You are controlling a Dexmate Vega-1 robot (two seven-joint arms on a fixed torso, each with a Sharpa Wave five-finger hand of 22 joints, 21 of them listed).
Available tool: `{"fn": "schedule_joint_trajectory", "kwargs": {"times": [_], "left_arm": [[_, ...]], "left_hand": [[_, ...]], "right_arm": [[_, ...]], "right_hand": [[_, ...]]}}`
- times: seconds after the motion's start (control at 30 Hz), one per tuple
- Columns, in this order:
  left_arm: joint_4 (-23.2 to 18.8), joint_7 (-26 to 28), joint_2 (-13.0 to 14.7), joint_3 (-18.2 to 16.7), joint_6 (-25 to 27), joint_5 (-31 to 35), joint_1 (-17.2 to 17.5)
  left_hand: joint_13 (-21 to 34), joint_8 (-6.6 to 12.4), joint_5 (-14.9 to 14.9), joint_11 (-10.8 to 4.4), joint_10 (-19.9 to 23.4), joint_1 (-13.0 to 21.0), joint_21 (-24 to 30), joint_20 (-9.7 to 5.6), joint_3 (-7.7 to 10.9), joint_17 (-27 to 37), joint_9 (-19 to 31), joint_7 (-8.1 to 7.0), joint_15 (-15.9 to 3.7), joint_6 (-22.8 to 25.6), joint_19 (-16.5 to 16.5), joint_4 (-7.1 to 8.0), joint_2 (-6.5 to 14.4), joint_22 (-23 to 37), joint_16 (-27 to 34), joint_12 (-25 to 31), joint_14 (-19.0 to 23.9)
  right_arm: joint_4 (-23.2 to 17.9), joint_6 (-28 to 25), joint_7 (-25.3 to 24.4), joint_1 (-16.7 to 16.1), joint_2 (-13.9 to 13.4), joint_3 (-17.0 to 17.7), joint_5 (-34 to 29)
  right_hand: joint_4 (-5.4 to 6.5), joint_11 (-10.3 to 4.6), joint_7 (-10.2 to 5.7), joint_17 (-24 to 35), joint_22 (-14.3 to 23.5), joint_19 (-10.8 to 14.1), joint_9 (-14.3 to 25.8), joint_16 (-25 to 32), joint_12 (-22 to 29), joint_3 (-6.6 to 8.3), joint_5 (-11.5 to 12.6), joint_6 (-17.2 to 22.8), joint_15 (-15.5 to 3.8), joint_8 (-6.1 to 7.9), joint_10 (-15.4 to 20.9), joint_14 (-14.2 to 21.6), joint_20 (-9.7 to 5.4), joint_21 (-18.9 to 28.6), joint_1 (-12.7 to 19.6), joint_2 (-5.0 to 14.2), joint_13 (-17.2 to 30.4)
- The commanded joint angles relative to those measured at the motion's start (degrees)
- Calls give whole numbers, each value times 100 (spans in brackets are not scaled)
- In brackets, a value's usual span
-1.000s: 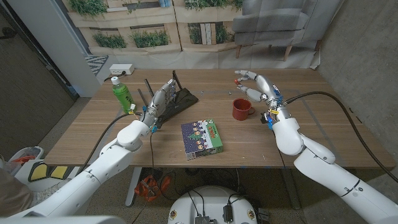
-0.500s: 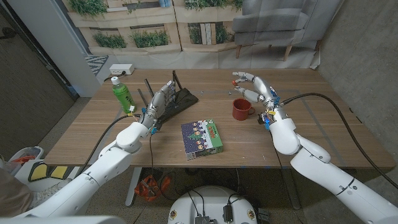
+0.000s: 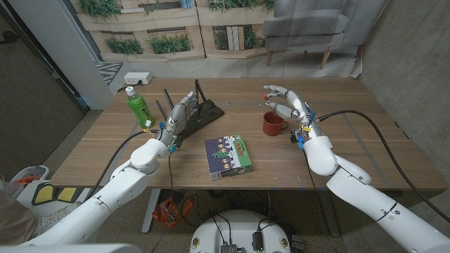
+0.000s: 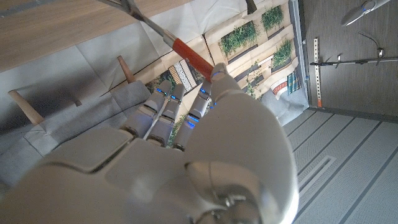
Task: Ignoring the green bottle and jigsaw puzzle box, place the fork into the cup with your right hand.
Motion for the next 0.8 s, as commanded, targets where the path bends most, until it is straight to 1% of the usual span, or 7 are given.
{"fn": "schedule_joint_trajectory", "kwargs": {"times": [0.03, 0.27, 0.8], "left_arm": [[-3, -4, -16, 34, 57, 19, -19], [-37, 19, -5, 34, 77, 37, -9], [-120, 46, 34, 26, 137, 47, 22]], "left_hand": [[11, 22, -1, 35, 29, 9, 29, -36, -23, 14, 16, 22, -45, 2, -23, 5, 22, 23, 39, 5, -152], [11, 23, -1, 31, 27, 11, 29, -35, -24, 14, 16, 16, -47, 5, -22, 5, 23, 23, 37, 3, -151], [11, 21, -1, 27, 28, 13, 30, -35, -25, 14, 16, 21, -43, 1, -21, 4, 25, 23, 33, 3, -149]], "right_arm": [[142, -57, -24, -44, 8, -5, 220], [208, -75, -38, -87, 52, 11, 438], [333, 27, -4, -52, 36, -73, 651]], "right_hand": [[-4, -169, -3, 30, 22, 9, 34, 13, 339, -15, 38, 45, -1084, 21, 205, 38, -141, 25, 52, 1, 249], [-2, -168, -14, 37, 23, 4, 35, 11, 336, -20, 39, 41, -1084, 18, 200, 37, -141, 23, 55, 3, 245], [1, -169, 24, 53, 25, 3, 37, 5, 337, -28, 39, 36, -1085, 14, 192, 31, -139, 26, 69, 10, 249]]}}
